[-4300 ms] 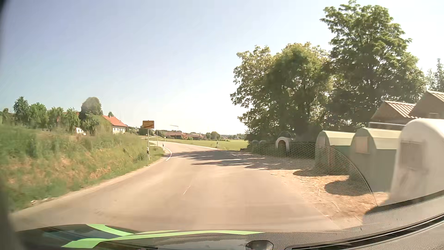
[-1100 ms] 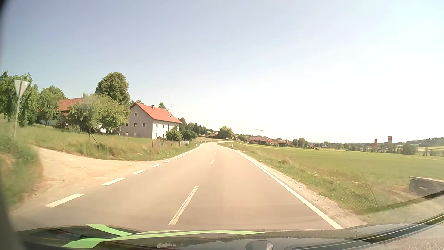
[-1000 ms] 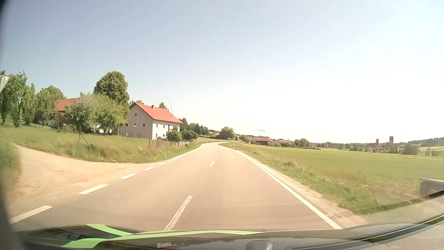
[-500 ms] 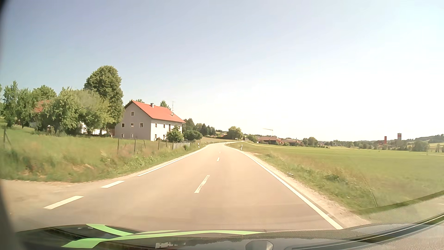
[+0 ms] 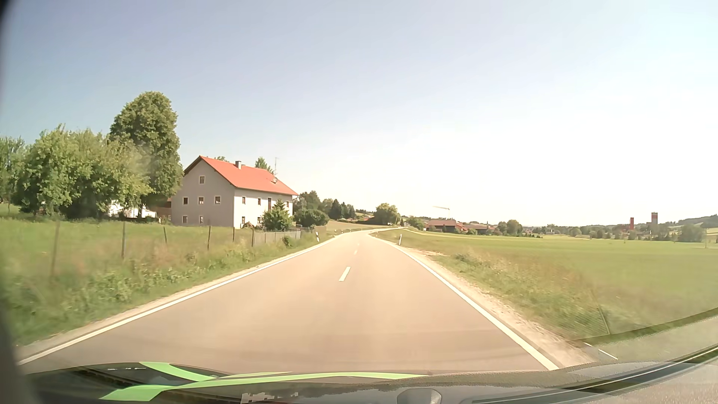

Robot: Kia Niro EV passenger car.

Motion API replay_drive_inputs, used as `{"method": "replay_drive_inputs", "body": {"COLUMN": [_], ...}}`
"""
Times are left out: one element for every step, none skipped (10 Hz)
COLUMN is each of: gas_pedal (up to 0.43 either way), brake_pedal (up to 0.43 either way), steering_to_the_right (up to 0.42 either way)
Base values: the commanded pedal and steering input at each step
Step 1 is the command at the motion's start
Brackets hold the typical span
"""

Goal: Follow the waypoints while adhering to traffic rules and regulations

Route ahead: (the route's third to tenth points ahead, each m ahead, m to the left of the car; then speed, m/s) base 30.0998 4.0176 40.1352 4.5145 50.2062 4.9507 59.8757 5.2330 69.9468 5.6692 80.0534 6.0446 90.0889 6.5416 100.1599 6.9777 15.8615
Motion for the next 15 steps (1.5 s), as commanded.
{"method": "replay_drive_inputs", "body": {"gas_pedal": [0.28,0.28,0.28,0.28,0.28,0.28,0.28,0.28,0.28,0.28,0.28,0.28,0.28,0.28,0.28], "brake_pedal": [0.0,0.0,0.0,0.0,0.0,0.0,0.0,0.0,0.0,0.0,0.0,0.0,0.0,0.0,0.0], "steering_to_the_right": [-0.01,-0.01,-0.01,-0.01,-0.01,-0.01,-0.01,-0.009,-0.009,-0.009,-0.009,-0.009,-0.009,-0.009,-0.009]}}
